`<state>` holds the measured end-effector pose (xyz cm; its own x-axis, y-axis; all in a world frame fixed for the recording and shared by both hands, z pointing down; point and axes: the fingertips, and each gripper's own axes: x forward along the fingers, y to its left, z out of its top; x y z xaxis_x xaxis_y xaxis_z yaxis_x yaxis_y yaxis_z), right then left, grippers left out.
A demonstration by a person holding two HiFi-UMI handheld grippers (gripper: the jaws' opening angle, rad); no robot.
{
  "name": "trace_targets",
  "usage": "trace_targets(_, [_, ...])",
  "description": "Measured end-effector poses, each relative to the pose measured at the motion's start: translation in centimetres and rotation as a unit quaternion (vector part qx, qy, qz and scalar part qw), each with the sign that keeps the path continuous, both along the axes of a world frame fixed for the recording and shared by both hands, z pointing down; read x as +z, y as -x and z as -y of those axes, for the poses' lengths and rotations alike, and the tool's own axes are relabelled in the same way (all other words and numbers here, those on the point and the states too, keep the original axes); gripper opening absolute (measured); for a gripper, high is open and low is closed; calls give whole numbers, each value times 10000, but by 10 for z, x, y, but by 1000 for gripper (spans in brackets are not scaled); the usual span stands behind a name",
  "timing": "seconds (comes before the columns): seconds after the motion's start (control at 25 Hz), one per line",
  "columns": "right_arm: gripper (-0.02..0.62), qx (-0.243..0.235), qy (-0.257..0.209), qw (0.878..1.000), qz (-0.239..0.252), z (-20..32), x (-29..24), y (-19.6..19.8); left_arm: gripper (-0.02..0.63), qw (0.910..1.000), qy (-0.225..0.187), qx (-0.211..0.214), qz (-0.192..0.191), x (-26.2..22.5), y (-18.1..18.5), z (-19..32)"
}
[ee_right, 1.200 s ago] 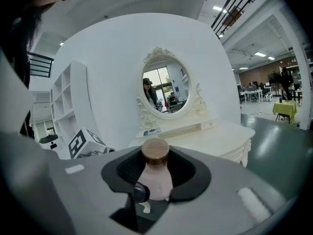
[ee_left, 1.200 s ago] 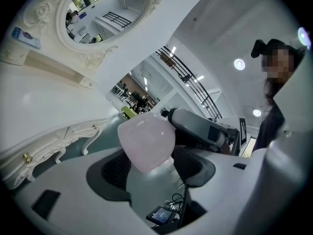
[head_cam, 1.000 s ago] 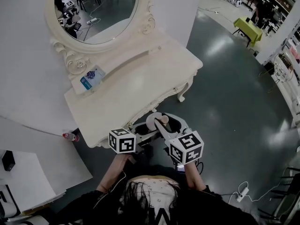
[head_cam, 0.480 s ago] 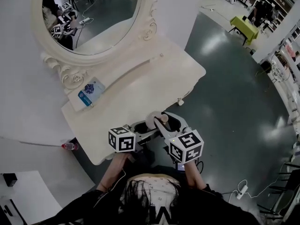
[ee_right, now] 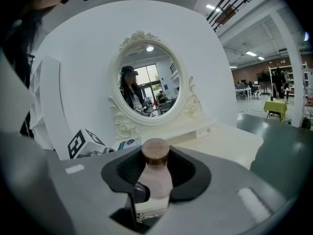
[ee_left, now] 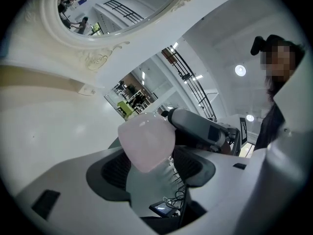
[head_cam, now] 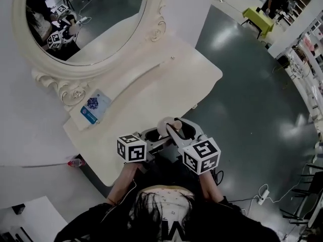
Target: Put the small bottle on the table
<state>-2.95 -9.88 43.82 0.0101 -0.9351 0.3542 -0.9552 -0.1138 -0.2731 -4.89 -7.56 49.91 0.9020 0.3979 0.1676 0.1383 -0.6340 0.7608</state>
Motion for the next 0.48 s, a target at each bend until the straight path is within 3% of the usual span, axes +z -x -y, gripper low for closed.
trace_targets(0.24, [146, -2, 118, 9999, 52, 8, 8, -19, 257, 9999, 112, 3, 53, 7, -18, 7])
trace_targets(0.48, [146, -392, 148, 9991, 92, 27, 13, -44, 257, 9992, 161, -353, 106, 12, -44, 24])
